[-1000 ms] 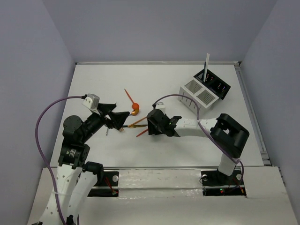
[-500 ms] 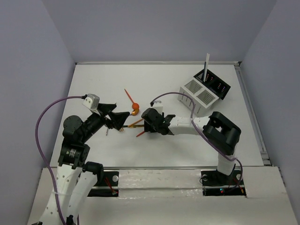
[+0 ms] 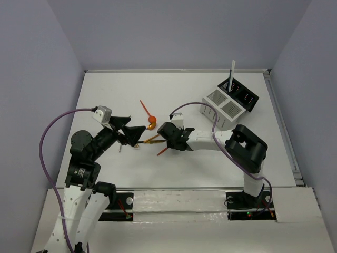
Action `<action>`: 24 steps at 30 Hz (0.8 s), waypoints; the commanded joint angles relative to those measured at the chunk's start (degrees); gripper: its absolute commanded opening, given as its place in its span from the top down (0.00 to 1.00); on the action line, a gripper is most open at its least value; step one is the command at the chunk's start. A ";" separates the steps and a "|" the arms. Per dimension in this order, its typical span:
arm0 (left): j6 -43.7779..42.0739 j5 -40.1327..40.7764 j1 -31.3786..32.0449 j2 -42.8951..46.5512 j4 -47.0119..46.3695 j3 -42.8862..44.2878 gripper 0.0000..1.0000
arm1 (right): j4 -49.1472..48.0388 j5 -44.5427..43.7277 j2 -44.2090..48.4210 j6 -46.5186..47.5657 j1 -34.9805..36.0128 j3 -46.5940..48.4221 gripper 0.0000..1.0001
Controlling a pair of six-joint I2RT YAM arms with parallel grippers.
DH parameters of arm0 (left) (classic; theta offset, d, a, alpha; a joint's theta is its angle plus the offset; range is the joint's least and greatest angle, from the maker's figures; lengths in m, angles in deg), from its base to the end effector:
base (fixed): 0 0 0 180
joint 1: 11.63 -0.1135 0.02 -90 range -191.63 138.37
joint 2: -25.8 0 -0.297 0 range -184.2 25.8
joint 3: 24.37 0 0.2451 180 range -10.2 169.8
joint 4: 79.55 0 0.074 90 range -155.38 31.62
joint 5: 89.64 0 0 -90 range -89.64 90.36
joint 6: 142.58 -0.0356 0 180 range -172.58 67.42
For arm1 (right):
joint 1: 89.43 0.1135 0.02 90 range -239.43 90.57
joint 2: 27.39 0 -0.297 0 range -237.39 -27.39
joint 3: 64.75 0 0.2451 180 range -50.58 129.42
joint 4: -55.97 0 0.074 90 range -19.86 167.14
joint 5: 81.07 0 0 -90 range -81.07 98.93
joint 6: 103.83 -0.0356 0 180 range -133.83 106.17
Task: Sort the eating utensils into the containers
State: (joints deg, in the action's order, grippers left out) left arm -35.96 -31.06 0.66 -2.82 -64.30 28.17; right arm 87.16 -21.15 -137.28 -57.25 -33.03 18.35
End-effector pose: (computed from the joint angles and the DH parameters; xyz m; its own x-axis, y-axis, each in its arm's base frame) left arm 0.0806 -0.0366 0.3709 -0.0548 -0.2379 -0.9697 0.6987 0.6847 -0.2075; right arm 0.2337 0.3195 0.1935 -0.7351 -0.0317 -0.6772 -0.0942 0.9940 0.0558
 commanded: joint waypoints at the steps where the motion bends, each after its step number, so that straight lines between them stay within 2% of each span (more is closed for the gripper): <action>1: 0.34 -1.10 0.19 0.67 -3.02 1.09 0.01 | 8.64 -4.98 -0.24 4.48 0.55 1.30 0.57; 5: 0.34 -1.01 0.19 0.67 -3.10 1.01 0.01 | 10.49 -4.46 0.46 6.41 0.55 0.95 0.57; 8: 0.34 -0.92 0.19 0.67 -3.02 0.92 0.01 | 10.58 -3.41 0.90 7.47 0.55 1.04 0.51; 10: 0.34 -0.92 0.19 0.59 -3.02 0.92 0.01 | 10.06 -2.00 1.34 8.61 0.55 0.77 0.51; 15: 0.34 -0.92 0.19 0.58 -3.02 0.92 0.01 | 10.67 1.17 2.30 9.58 0.02 0.68 0.61; 16: 0.34 -0.92 0.19 0.58 -3.02 0.92 0.01 | 10.67 1.34 2.83 10.02 0.02 0.16 0.68; 19: 0.25 -0.92 0.19 0.67 -3.02 0.92 0.01 | 10.23 2.84 4.58 10.63 -1.20 -1.95 0.70; 20: 0.34 -0.92 0.19 0.67 -3.02 0.92 0.01 | 10.32 2.84 5.11 10.46 -1.21 -2.48 0.69; 22: 0.25 -0.75 0.19 0.67 -3.02 0.92 0.01 | 10.32 3.01 6.43 10.28 -1.21 -4.15 0.52; 24: 0.34 -0.92 0.19 0.59 -3.10 0.92 0.01 | 9.36 4.15 8.45 10.37 -1.21 -5.37 0.47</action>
State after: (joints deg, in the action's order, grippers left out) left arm -35.96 -31.06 0.66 -2.82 -64.30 28.17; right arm 95.57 -19.23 -132.86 -47.63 -33.90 15.38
